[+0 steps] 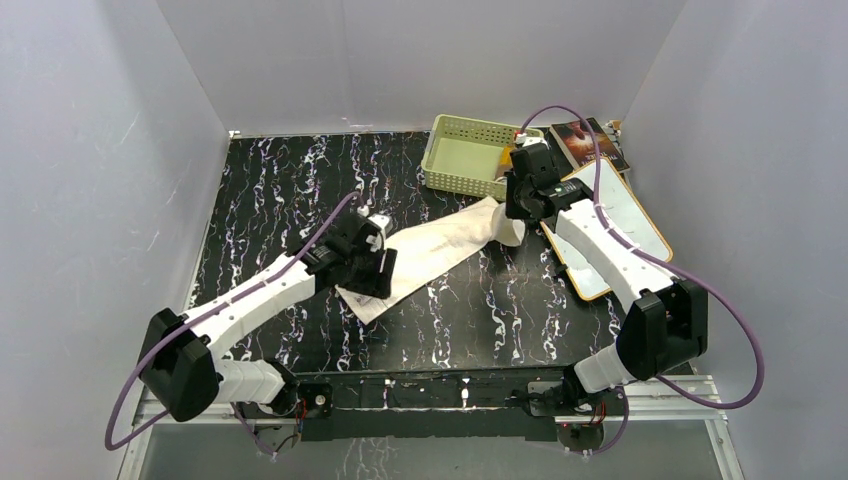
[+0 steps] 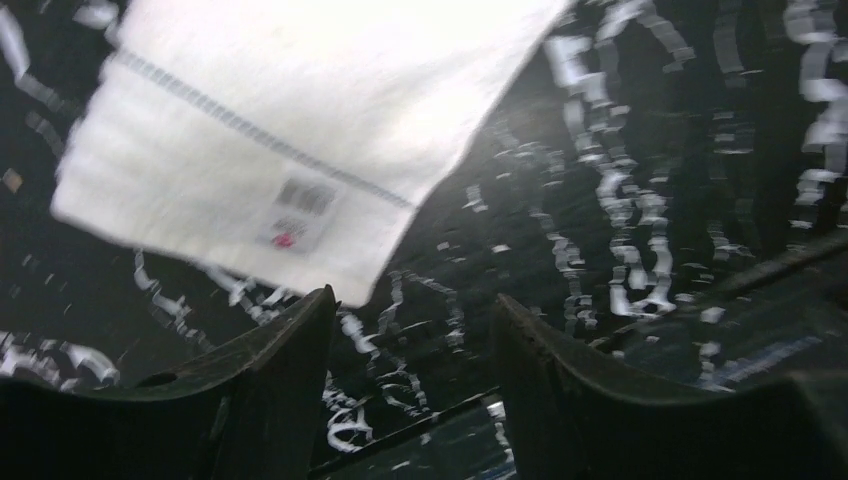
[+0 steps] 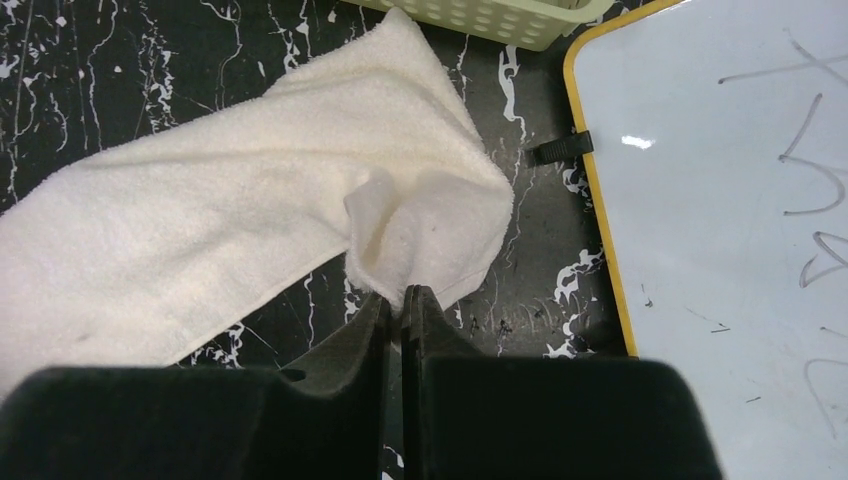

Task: Roll the towels
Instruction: Flatten out the towel at the center of the board.

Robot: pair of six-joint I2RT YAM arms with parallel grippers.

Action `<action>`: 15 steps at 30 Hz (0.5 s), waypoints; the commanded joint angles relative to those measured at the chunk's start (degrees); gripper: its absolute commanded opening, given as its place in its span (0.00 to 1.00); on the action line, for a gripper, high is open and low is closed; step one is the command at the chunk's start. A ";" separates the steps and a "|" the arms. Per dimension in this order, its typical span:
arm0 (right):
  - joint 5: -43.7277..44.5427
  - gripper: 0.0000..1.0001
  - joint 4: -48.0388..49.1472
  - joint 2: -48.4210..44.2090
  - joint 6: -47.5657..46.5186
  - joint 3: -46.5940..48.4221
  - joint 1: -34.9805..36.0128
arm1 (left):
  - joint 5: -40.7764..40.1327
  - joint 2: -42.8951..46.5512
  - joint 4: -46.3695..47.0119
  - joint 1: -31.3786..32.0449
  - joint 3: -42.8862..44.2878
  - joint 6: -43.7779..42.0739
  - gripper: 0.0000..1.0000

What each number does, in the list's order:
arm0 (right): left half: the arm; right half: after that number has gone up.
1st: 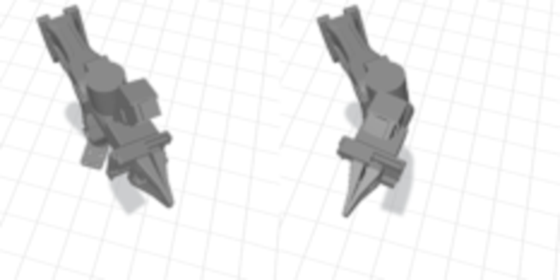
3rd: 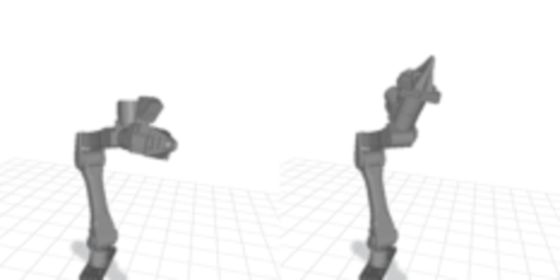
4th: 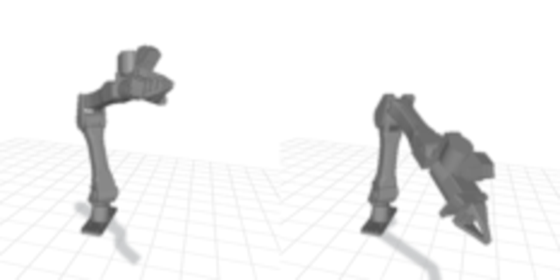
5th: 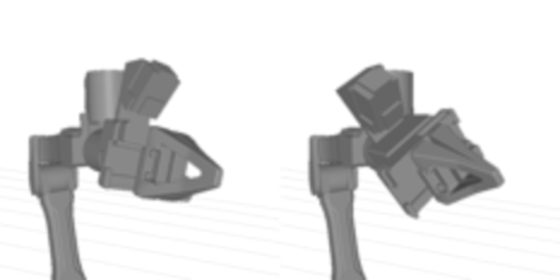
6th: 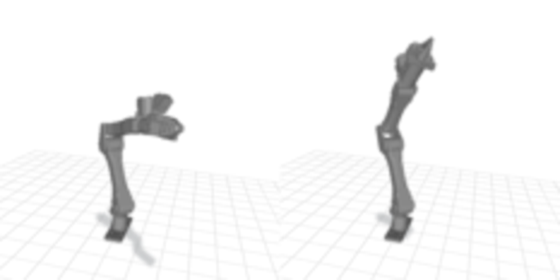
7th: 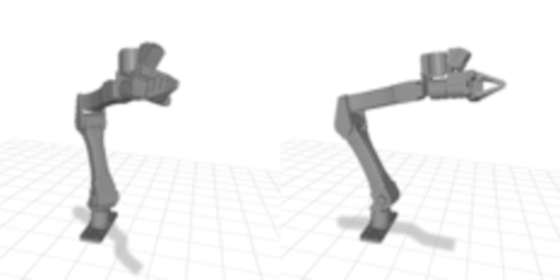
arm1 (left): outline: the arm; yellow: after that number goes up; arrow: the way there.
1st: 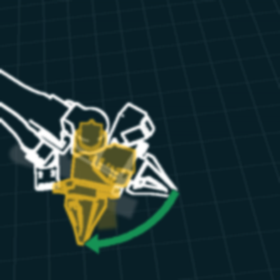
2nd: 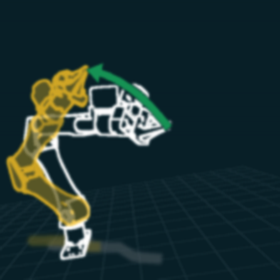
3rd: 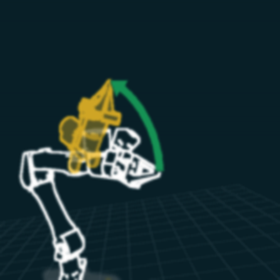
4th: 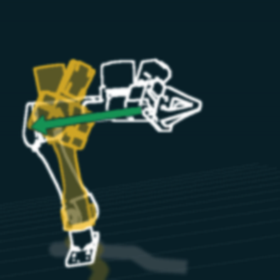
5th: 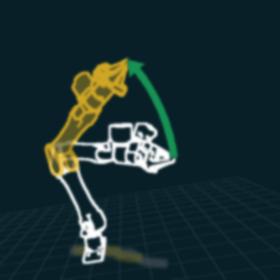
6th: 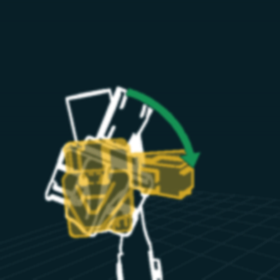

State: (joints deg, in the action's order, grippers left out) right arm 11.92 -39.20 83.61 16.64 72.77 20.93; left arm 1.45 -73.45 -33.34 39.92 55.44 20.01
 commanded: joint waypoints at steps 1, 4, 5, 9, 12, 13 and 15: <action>-2.55 0.00 4.38 -0.32 -0.11 0.75 -0.23 | -11.57 1.76 -6.12 -0.29 -4.83 7.82 0.53; -2.84 0.00 4.69 0.09 -0.52 0.75 -0.21 | -10.47 0.59 -4.51 -0.05 -6.89 8.99 0.48; -3.03 0.00 4.81 0.20 -0.56 0.80 -0.19 | -9.61 0.28 -3.16 0.04 -7.67 9.00 0.48; -4.43 0.00 5.08 0.74 -0.13 1.14 -0.36 | -5.62 -0.55 3.48 0.24 -12.49 9.11 0.48; -4.62 0.00 5.02 0.68 0.03 1.26 -0.36 | -3.65 -1.34 5.96 0.54 -14.06 9.47 0.48; -4.47 0.00 5.01 0.60 -0.05 1.25 -0.36 | -3.50 -1.66 6.41 0.65 -14.41 9.51 0.48; -4.44 0.00 5.01 0.59 -0.12 1.15 -0.37 | -3.55 -2.16 6.97 0.88 -14.89 9.54 0.48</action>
State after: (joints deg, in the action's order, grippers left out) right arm 7.77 -37.30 84.68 16.60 72.77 20.78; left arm -3.84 -75.11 -29.54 40.12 41.39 28.67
